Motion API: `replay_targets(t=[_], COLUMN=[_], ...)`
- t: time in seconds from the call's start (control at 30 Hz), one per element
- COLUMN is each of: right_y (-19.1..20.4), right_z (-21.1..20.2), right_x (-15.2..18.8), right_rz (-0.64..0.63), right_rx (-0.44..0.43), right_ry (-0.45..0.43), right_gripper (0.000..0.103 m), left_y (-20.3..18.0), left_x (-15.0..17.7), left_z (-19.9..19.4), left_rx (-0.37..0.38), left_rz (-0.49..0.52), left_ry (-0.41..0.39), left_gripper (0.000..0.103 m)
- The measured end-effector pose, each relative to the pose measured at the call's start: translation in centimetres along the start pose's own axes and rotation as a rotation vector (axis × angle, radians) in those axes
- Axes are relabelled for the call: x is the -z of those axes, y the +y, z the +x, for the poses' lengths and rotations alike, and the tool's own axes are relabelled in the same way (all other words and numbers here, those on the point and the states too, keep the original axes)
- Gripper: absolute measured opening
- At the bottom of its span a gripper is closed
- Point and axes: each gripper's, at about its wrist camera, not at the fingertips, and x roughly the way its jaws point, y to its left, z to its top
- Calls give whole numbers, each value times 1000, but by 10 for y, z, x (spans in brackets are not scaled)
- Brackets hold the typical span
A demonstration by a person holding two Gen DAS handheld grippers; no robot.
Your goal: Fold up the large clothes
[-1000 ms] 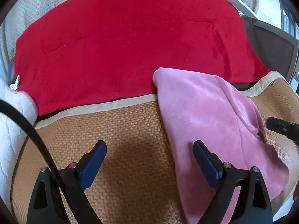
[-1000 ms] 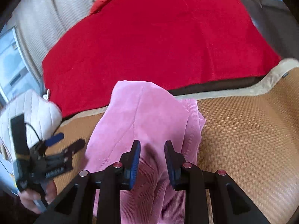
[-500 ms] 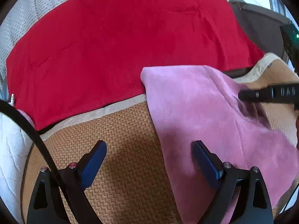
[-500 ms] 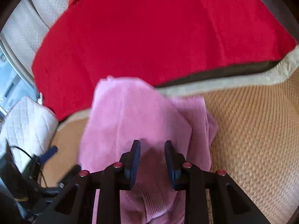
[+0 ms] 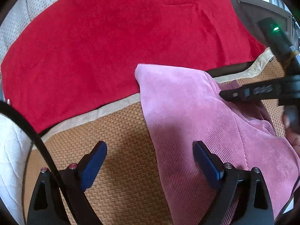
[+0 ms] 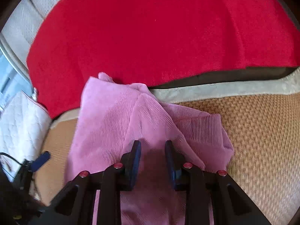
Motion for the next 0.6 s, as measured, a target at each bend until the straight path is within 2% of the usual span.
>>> replay_targets(t=[0.23,0.33,0.43,0.5,0.6], right_y=[13,15,19,20,22], right_z=[-55,-66,-69,-63,-44], right_x=[29,46,61,69,81], right_rz=[-21,-25,-30,-29,-37], right_rx=[-59,-76,-83,-87,-37], right_ry=[-53,-58,-38,-9,46], right_gripper=[32,32,32,32,32], left_y=[5,4,3,0,-1], left_x=[10,18,29,35,38], left_z=[-42,-51,-49,-43,-36], left_rx=[22,28,75,81,83], left_rz=[6,21,30,52,66], left_ry=[-64,-63,-28,-15,-4], left_gripper=[94,94,94,94,94])
